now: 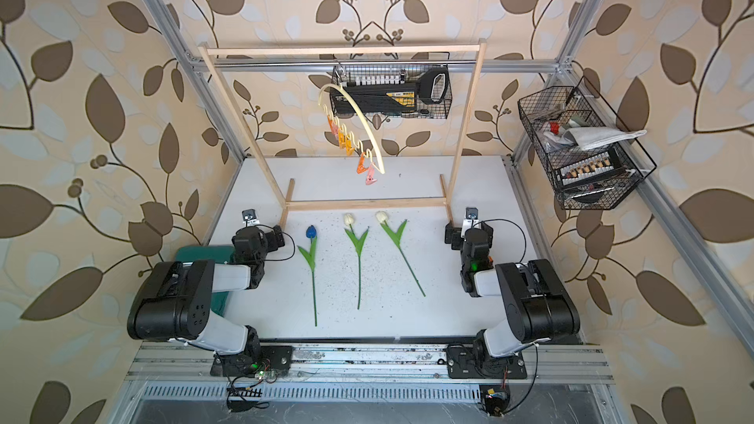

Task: Dry the flowers on a clothes hanger
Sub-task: Pick up the flower at the center of the board.

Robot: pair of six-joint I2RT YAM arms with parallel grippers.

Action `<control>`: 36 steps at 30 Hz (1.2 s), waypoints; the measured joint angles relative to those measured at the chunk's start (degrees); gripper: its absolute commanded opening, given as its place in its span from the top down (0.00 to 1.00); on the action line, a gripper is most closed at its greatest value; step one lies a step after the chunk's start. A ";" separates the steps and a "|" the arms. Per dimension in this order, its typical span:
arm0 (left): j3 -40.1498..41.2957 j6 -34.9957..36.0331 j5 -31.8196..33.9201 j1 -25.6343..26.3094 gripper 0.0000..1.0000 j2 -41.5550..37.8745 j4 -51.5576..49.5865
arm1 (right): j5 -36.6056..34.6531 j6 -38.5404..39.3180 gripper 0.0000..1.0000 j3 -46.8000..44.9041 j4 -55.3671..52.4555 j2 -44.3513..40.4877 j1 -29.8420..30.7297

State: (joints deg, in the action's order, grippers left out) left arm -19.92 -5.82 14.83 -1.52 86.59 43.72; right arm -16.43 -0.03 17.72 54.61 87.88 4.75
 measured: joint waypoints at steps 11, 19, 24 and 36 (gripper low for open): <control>0.00 0.00 0.00 0.02 0.01 0.00 0.00 | 0.00 0.02 0.01 0.00 -0.02 0.00 0.00; 0.00 0.00 0.00 0.00 0.01 0.00 0.00 | 0.00 0.00 0.01 0.00 -0.02 0.00 0.00; 0.00 0.00 0.00 0.00 0.01 0.00 0.00 | -0.07 0.02 0.01 0.00 0.09 0.00 0.02; -15.08 -2.89 -1.16 1.49 0.01 -13.86 -28.39 | -14.10 -2.58 0.01 4.20 -24.20 -35.19 12.92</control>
State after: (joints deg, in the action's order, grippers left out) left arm -35.00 -8.71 13.67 -0.03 72.73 15.33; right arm -30.52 -2.61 21.91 30.41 52.69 17.67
